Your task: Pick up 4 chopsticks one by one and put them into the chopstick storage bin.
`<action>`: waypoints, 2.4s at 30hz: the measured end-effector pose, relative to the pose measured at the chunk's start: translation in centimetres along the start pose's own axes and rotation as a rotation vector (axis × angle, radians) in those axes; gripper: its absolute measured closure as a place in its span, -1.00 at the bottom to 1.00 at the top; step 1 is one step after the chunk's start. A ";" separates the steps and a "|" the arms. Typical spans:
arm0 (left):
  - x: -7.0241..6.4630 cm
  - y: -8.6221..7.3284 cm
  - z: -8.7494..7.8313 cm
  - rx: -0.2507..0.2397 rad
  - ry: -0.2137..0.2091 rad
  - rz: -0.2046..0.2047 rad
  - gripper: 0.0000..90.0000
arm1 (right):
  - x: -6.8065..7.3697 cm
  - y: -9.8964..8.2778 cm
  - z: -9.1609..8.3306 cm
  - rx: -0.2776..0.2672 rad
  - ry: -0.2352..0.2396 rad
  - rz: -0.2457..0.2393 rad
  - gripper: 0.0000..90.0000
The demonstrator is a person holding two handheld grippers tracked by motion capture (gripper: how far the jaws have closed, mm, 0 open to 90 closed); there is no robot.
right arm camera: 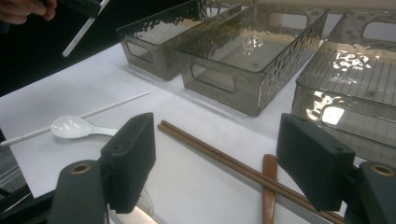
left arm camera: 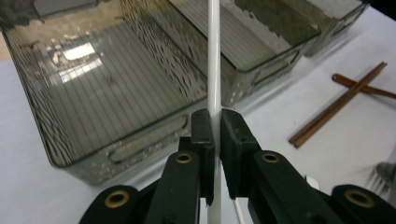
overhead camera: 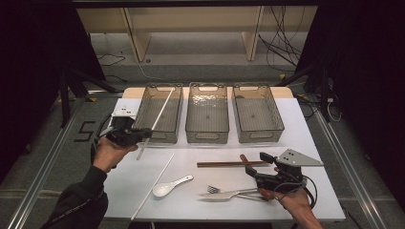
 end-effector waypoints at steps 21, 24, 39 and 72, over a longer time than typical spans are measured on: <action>5.0 5.4 2.1 -0.070 0.089 -0.005 0.86 | 0.0 0.1 -0.1 -0.006 0.007 0.000 -0.35; 5.3 5.8 2.3 -0.080 0.094 -0.004 0.86 | 0.0 0.1 -0.1 -0.006 0.009 0.002 -0.35; 8.1 6.5 4.2 -0.106 0.140 -0.047 0.86 | 0.0 0.1 -0.1 -0.008 0.012 0.004 -0.35; 10.1 3.9 7.0 -0.026 0.173 -0.110 0.85 | 0.0 0.0 -0.1 -0.007 0.018 0.004 -0.35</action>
Point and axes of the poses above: each handheld gripper's, and its own axes: z roughly forward along the jaws, y roughly out of its top, x roughly to its left, the point moved 5 cm from there along z, roughly forward along the jaws, and after that the axes turned 10 degrees about -y, right-handed, at the moved point
